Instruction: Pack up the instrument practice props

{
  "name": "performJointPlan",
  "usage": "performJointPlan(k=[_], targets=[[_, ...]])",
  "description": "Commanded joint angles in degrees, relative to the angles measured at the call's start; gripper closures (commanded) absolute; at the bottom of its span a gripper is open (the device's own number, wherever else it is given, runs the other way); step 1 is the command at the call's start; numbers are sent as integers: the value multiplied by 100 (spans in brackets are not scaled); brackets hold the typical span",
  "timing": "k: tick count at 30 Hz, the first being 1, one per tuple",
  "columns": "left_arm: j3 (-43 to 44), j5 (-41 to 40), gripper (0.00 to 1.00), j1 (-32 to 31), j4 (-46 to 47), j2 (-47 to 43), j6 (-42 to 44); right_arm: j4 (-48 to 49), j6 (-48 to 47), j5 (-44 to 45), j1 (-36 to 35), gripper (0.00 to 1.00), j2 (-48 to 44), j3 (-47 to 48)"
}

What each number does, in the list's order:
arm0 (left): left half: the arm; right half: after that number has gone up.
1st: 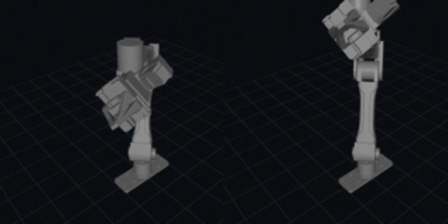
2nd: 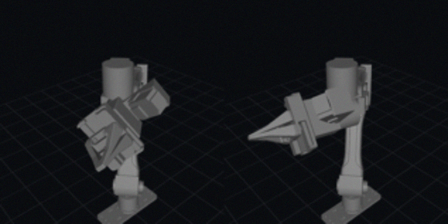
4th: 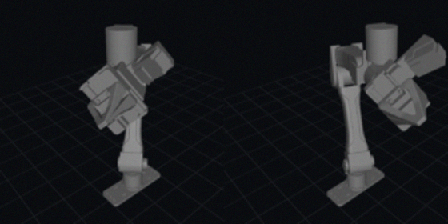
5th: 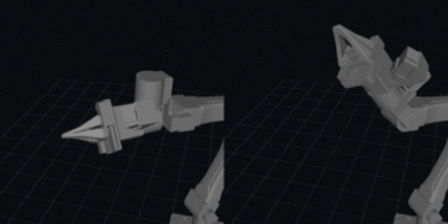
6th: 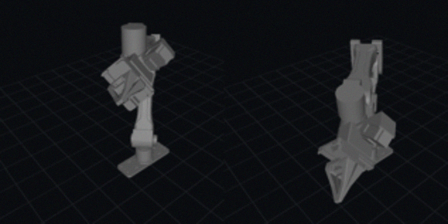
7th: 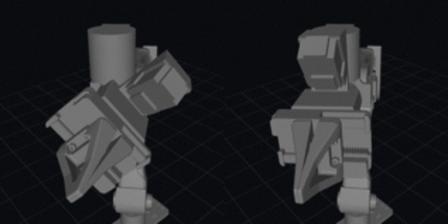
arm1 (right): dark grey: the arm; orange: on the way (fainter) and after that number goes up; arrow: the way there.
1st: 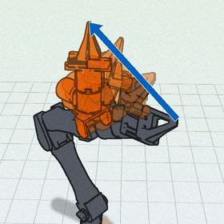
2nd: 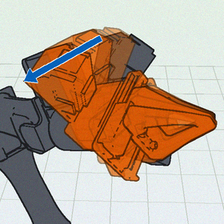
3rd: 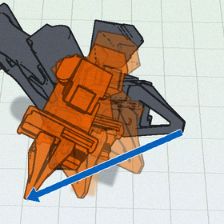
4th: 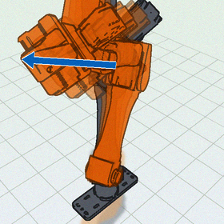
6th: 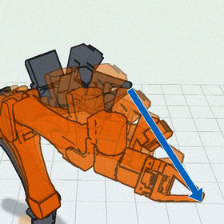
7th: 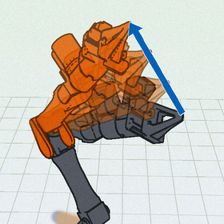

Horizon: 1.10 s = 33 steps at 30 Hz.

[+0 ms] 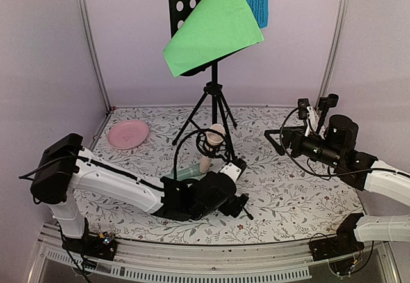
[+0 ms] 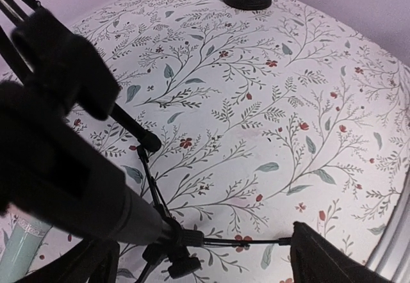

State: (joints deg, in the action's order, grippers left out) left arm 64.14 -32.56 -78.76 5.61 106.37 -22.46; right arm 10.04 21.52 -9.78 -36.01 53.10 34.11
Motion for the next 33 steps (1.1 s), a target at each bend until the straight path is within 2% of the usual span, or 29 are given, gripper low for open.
performJointPlan(k=[1,6,9,13,15,17,20,23,28,33], targets=[[104,36,5,-166,-381,-610,107,-55,-99,72,-38,2,16,26],[294,-215,2,-317,-1185,-1298,213,-64,-136,142,-38,2,25,33],[258,-92,5,-339,-1675,-1805,280,-72,-147,166,-38,2,52,42],[-604,251,13,-341,-2019,-2723,312,-81,-172,183,-38,2,69,45],[-1353,249,16,-294,-1760,-3274,275,-71,-190,196,-38,2,77,52],[-2183,587,19,-110,-1147,-3936,294,-56,-193,123,-38,2,91,61],[-3195,1192,21,311,-343,-4617,238,94,-342,-496,-33,2,91,72],[-3859,1480,24,699,295,-4940,107,115,-550,-1129,-38,1,205,160],[-4476,1915,34,931,1530,-4649,192,-123,-747,-2020,-211,1,747,594],[-4450,2020,39,1017,2267,-3753,330,-971,-1152,-868,-982,1,1261,1382]])
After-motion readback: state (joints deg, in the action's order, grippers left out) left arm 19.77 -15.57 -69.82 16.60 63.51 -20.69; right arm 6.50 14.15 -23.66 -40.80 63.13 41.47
